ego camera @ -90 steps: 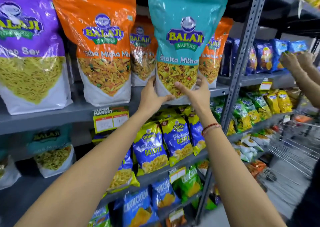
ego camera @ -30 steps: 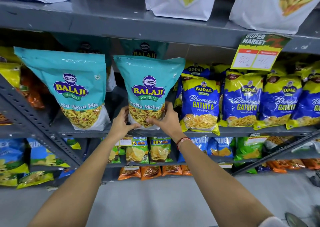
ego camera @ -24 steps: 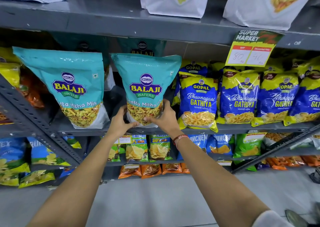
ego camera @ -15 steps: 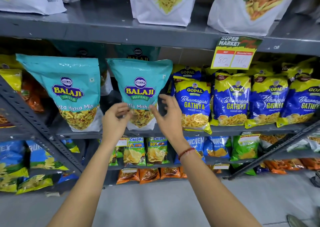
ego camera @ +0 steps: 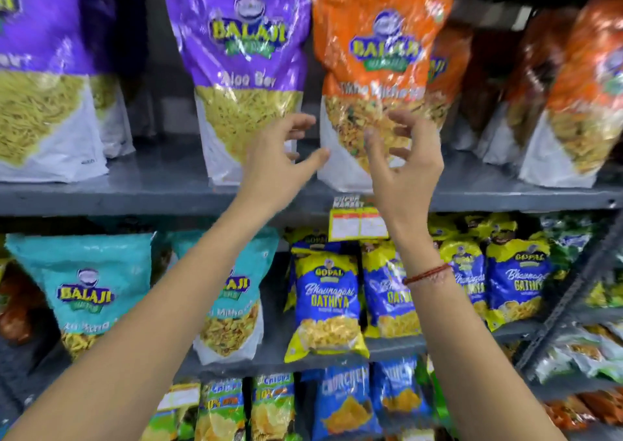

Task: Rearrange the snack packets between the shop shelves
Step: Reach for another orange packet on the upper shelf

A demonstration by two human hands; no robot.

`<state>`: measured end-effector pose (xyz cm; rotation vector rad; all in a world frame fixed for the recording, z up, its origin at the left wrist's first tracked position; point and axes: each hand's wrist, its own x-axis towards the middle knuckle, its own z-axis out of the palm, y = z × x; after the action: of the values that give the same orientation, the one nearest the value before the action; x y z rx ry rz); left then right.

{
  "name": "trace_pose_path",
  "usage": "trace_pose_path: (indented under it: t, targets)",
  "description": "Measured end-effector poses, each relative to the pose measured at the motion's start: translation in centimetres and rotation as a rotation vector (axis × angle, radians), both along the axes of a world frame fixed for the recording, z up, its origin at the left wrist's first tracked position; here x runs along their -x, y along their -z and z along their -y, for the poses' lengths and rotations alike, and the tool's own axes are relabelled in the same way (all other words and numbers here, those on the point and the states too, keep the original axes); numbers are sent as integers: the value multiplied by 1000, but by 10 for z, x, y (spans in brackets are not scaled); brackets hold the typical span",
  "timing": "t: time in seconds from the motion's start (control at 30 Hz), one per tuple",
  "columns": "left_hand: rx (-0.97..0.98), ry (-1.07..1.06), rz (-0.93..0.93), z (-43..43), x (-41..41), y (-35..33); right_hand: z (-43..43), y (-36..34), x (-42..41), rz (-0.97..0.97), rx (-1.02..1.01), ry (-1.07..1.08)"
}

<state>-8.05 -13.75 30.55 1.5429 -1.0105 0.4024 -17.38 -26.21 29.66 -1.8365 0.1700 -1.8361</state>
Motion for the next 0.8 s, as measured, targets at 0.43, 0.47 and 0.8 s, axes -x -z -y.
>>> trace_pose_path:
  t: [0.43,0.47,0.8]
  targets:
    - [-352,64,-271,67,-32,-3,78,-17,2,-670,-437,-485]
    - [-330,61,-274,68,-32,-2,81,-17,2,-659,-440,-481]
    - [-259,133,-256,112,-11,-19,133,-24,18,-568,-386,-415]
